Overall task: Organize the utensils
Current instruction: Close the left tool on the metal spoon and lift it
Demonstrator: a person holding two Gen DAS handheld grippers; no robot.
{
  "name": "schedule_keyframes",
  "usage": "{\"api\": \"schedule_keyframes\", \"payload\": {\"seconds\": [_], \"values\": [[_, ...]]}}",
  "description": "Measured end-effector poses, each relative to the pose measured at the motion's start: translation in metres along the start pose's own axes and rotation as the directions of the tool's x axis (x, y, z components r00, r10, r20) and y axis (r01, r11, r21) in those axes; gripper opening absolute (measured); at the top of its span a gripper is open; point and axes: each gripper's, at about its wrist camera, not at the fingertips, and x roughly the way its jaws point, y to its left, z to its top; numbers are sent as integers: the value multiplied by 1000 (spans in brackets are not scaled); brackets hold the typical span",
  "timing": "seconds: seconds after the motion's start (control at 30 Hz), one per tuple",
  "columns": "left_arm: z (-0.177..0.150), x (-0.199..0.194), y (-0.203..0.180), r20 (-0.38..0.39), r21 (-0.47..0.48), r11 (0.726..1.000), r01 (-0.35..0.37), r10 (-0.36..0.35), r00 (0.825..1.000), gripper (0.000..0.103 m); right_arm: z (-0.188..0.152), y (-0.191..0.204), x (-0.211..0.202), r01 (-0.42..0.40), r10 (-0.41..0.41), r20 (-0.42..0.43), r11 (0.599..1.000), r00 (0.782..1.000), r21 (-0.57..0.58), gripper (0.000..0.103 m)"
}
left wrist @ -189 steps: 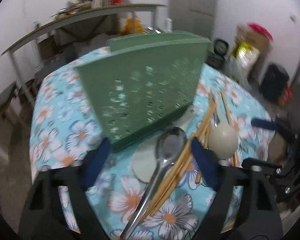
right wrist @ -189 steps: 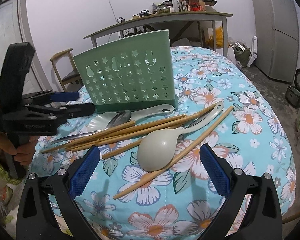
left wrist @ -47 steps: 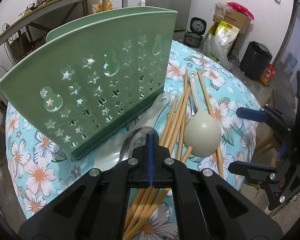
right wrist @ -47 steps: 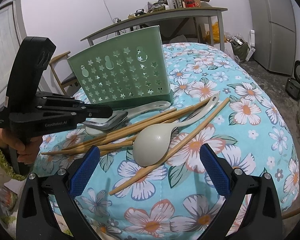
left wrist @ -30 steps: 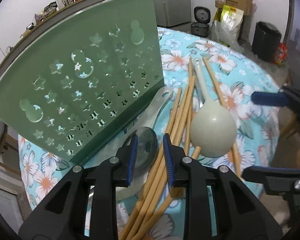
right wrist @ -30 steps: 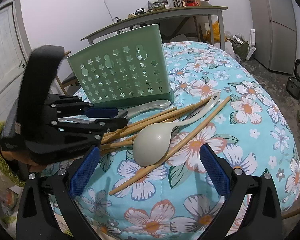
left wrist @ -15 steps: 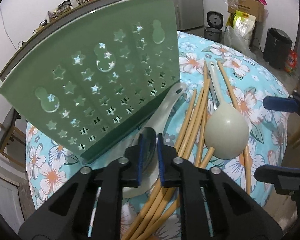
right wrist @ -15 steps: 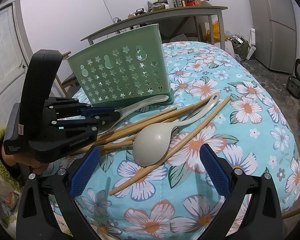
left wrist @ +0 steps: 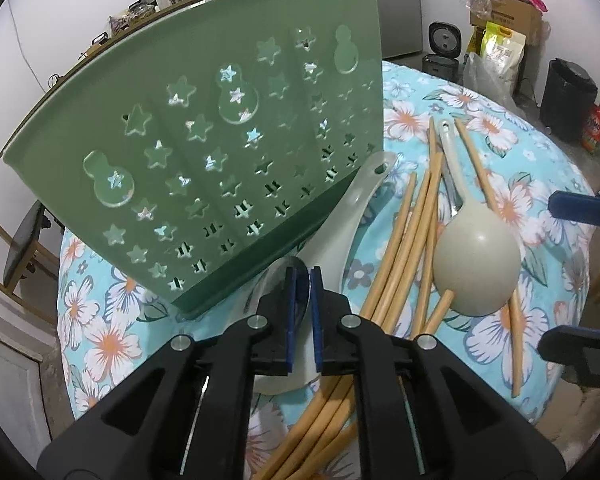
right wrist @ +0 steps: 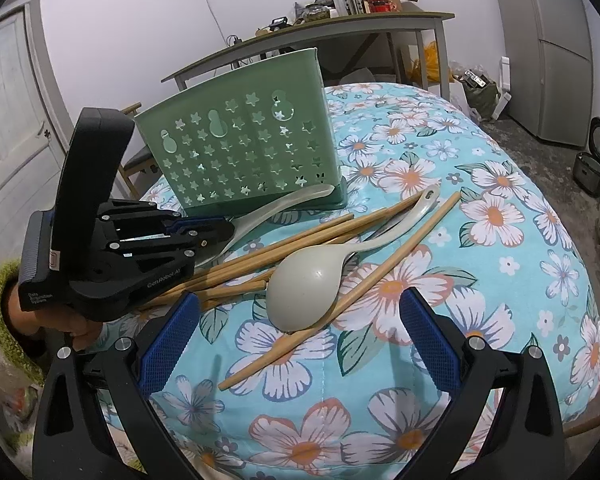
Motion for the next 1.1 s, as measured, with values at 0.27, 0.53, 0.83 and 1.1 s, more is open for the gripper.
{"api": "schedule_keyframes", "payload": {"seconds": [0.27, 0.53, 0.83, 1.1], "values": [[-5, 10, 7, -32, -5, 999, -39, 38, 999, 12, 0, 0, -1, 1, -1, -2, 1000, 1000, -3, 97], [-7, 2, 12, -1, -10, 998, -65, 65, 998, 1, -1, 1, -4, 7, -7, 5, 1000, 1000, 0, 97], [-6, -49, 13, 97, 8, 993, -120, 119, 988, 1, -1, 6, -12, 8, -8, 24, 1000, 1000, -9, 97], [-11, -106, 17, 200, -21, 989, -146, 147, 969, 1, 0, 16, -21, 9, -8, 45, 1000, 999, -24, 97]]}}
